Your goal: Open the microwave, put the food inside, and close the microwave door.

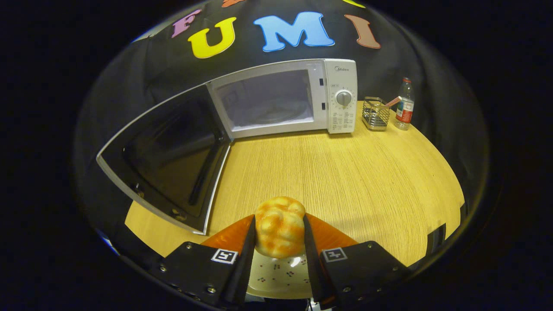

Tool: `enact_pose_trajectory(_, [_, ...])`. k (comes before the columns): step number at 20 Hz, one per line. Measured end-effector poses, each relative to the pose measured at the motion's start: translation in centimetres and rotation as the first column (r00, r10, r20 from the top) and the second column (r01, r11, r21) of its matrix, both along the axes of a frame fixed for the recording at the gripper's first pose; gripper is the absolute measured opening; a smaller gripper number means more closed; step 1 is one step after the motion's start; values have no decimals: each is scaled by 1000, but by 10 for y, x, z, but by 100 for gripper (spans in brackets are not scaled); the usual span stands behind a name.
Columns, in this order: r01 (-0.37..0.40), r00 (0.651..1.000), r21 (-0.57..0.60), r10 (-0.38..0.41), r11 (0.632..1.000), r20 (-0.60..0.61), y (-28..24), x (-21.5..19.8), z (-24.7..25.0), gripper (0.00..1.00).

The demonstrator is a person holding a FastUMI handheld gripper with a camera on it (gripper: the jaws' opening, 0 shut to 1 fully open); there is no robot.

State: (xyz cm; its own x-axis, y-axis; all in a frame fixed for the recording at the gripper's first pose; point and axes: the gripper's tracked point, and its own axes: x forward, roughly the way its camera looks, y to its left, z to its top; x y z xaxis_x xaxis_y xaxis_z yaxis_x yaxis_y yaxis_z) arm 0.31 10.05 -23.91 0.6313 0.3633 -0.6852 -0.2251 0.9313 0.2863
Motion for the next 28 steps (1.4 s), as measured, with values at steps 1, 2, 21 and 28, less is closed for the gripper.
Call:
enact_pose_trajectory(1, [7, 1000, 22, -7, 1000, 11, 2, 10, 7, 57])
enact_pose_trajectory(2, [12, 1000, 45, -13, 999, 23, 4, 21, 13, 56])
enact_pose_trajectory(21, [77, 975, 397, -152, 915, 159, 71, 192, 43, 56])
enact_pose_trajectory(28, [121, 965, 428, -207, 895, 160, 89, 241, 26, 56])
